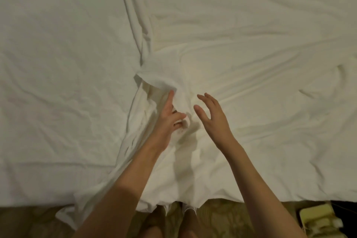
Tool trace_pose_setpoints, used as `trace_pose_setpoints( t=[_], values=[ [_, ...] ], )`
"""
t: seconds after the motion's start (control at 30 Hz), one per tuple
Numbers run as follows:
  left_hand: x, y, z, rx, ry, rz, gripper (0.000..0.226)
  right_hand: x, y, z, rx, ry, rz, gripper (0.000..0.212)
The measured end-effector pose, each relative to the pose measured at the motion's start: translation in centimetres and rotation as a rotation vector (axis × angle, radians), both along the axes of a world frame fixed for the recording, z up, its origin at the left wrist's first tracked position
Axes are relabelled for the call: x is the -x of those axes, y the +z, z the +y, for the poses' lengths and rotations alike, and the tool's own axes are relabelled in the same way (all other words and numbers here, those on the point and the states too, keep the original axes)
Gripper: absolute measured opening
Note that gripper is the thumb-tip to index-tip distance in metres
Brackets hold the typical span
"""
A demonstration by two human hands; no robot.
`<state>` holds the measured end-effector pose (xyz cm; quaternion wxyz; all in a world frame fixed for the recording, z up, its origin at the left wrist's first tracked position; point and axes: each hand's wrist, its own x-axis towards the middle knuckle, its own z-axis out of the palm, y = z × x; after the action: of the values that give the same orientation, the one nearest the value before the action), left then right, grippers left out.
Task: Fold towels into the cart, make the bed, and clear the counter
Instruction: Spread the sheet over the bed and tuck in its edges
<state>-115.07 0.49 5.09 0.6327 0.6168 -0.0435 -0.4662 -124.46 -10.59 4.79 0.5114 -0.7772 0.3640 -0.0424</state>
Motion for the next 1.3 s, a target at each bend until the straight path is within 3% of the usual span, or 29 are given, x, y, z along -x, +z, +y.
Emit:
trace_pose_setpoints(
  t=[0.2,0.33,0.43,0.63,0.7,0.83,1.03,1.17,1.3],
  values=[
    [2.6,1.2,-1.4,0.1,-0.128,0.219,0.063,1.4,0.8,-0.5,-0.158,-0.105,-0.074,0.04],
    [3.3,1.0,-2.1,0.078,-0.143,0.178,0.048,3.2,0.6,-1.0,-0.104,-0.194,-0.077,0.022],
    [4.0,0.0,-2.5,0.024,-0.077,0.17,0.046,5.1,0.3,-1.1,-0.002,-0.259,-0.075,0.02],
    [4.1,-0.6,-5.0,0.058,0.208,0.422,0.042,9.9,0.6,-2.1,-0.057,-0.434,-0.069,0.018],
    [4.3,0.5,-6.2,0.093,0.212,0.374,0.036,11.8,0.7,-2.6,-0.034,-0.484,-0.021,0.016],
    [6.9,4.3,-8.9,0.15,-0.052,0.216,0.035,14.9,2.2,-3.7,0.01,-0.534,0.045,0.015],
    [11.9,8.0,-14.4,0.2,-0.24,0.161,0.03,18.5,5.1,-6.2,0.023,-0.623,-0.019,0.012],
    [15.8,9.2,-18.2,0.214,-0.375,-0.04,0.024,21.8,6.8,-8.1,0.027,-0.67,-0.084,0.022],
    [21.7,9.4,-22.0,0.193,-0.432,-0.097,0.043,25.1,9.1,-11.6,0.064,-0.734,-0.218,0.024]
  ],
)
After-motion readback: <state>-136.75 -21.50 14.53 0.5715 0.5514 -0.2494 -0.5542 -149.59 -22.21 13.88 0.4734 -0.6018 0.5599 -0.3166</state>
